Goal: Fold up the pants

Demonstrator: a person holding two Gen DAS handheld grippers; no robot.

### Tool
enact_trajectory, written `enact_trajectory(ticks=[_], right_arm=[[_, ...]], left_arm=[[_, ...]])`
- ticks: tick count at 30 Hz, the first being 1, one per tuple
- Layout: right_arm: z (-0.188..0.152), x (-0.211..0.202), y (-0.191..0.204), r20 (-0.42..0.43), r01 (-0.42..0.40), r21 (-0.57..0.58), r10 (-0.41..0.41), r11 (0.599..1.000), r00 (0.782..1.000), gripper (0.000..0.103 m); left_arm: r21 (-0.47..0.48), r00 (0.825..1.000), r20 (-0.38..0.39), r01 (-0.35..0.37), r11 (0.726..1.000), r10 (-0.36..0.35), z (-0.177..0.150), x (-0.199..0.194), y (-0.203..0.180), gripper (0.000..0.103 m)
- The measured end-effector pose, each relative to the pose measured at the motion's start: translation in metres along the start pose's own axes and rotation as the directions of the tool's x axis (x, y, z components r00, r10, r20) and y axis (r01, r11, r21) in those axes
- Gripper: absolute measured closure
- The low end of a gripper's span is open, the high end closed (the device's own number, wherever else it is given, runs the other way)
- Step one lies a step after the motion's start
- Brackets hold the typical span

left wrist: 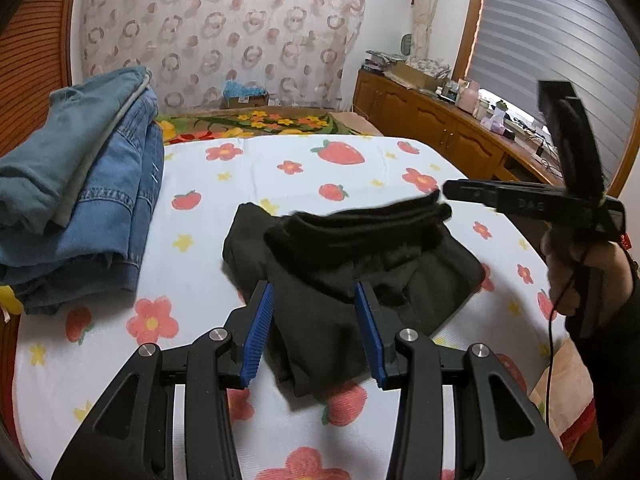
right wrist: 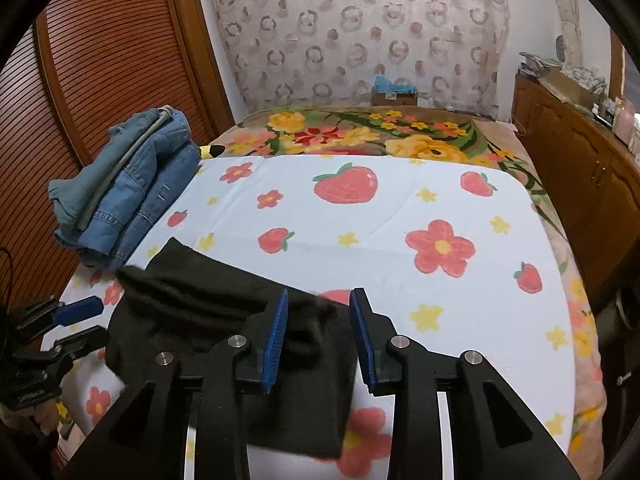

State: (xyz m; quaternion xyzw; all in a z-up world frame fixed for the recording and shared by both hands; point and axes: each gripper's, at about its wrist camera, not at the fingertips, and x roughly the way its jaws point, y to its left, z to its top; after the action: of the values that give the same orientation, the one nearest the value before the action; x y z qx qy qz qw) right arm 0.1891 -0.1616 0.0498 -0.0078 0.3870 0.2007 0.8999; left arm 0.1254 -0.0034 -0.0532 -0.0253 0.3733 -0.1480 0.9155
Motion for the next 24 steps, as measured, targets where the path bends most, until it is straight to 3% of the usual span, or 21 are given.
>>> enact_trajectory(ticks=[11, 21, 24], right_arm=[[-0.046, -0.004, 0.007, -0.072, -0.007, -0.123, -0.002, 0.992, 0.997, 0.07], [-0.052, 0.015, 0.005, -0.106, -0.014, -0.122, 0.001, 0.992, 0.994, 0.07], [-0.052, 0.013, 0.006, -0.114, -0.008, -0.122, -0.006, 0.992, 0.993, 0.065]], left_arm=[[0.017, 0.998, -0.053, -0.043, 0.999, 0.044, -0.016, 0.017, 0.001, 0.06], [0.009, 0.995, -0.089, -0.045, 0.999, 0.046, -0.025, 0.029, 0.008, 0.057], [-0.002, 0.995, -0.088, -0.04, 0.999, 0.04, -0.025, 0.032, 0.01, 0.053]])
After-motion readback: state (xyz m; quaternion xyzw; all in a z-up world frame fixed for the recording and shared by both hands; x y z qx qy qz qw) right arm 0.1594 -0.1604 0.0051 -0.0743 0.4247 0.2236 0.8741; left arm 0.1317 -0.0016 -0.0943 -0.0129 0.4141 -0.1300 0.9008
